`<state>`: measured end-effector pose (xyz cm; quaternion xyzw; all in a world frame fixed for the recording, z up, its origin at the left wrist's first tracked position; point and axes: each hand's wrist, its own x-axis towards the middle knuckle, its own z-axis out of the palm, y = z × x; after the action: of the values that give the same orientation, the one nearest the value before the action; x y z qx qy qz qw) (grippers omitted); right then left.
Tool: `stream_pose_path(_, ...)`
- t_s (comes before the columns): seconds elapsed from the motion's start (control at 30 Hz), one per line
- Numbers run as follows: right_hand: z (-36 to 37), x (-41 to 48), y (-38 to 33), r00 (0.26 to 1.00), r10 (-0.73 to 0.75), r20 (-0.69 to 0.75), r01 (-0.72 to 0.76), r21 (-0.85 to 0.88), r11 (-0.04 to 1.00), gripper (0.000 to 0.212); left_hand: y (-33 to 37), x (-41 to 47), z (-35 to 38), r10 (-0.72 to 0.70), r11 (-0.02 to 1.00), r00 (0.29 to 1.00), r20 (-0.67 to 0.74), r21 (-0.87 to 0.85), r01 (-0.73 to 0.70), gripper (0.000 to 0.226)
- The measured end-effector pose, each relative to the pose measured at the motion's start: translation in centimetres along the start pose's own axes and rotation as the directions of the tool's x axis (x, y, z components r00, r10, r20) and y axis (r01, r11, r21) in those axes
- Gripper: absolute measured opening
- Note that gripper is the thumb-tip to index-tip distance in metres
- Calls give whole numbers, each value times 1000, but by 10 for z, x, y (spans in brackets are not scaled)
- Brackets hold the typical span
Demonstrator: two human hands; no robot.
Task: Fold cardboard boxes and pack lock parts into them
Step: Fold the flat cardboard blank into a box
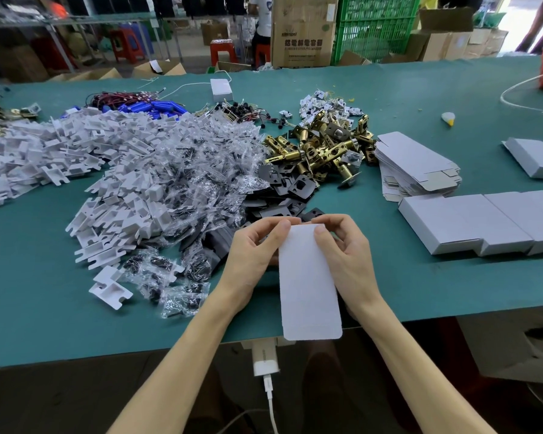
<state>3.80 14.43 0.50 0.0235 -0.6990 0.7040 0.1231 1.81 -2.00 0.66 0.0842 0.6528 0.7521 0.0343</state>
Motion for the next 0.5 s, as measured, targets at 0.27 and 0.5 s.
stream_pose_path(0.27, -4, 4, 1, 991, 95, -98, -89, 69, 994, 16, 0, -1, 1, 113, 985, 988, 107, 121, -126, 55)
stream_pose_path(0.5, -1, 4, -7, 986, 148, 79, -164, 277, 947, 44, -1, 0, 3, 177, 965, 984, 31, 191, -179, 43)
